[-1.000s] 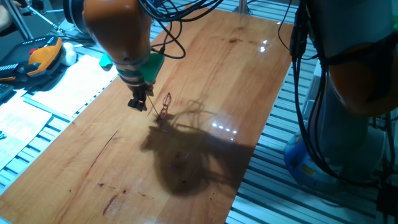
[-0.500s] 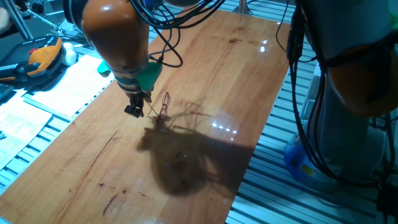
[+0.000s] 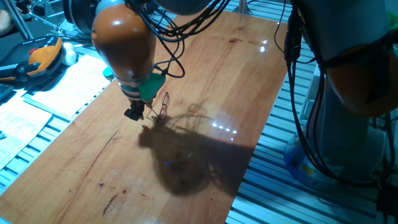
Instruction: Unfold the leg of the glasses (with one hand)
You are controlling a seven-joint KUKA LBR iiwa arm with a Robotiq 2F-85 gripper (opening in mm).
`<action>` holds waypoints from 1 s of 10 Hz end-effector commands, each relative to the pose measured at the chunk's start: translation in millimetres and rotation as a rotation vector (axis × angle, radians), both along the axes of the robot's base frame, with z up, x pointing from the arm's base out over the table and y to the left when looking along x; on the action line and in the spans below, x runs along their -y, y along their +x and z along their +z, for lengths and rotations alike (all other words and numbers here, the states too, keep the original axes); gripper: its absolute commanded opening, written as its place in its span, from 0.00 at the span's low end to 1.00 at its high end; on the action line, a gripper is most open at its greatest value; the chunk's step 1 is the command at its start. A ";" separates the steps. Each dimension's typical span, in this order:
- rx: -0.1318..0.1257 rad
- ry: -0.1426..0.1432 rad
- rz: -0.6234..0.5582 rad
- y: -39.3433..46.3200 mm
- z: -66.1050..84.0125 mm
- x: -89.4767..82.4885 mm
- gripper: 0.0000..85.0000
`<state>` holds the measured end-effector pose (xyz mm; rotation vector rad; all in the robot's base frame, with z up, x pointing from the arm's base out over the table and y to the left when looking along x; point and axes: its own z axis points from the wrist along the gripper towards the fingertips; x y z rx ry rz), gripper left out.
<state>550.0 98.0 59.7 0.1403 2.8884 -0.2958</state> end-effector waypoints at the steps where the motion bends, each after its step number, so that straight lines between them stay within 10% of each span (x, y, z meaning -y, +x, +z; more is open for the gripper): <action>1: -0.005 0.004 0.002 0.5 0.6 0.4 0.40; 7: -0.115 -0.084 -0.019 2.2 -5.6 2.3 0.40; 10: -0.145 -0.084 -0.026 3.9 -3.4 3.6 0.40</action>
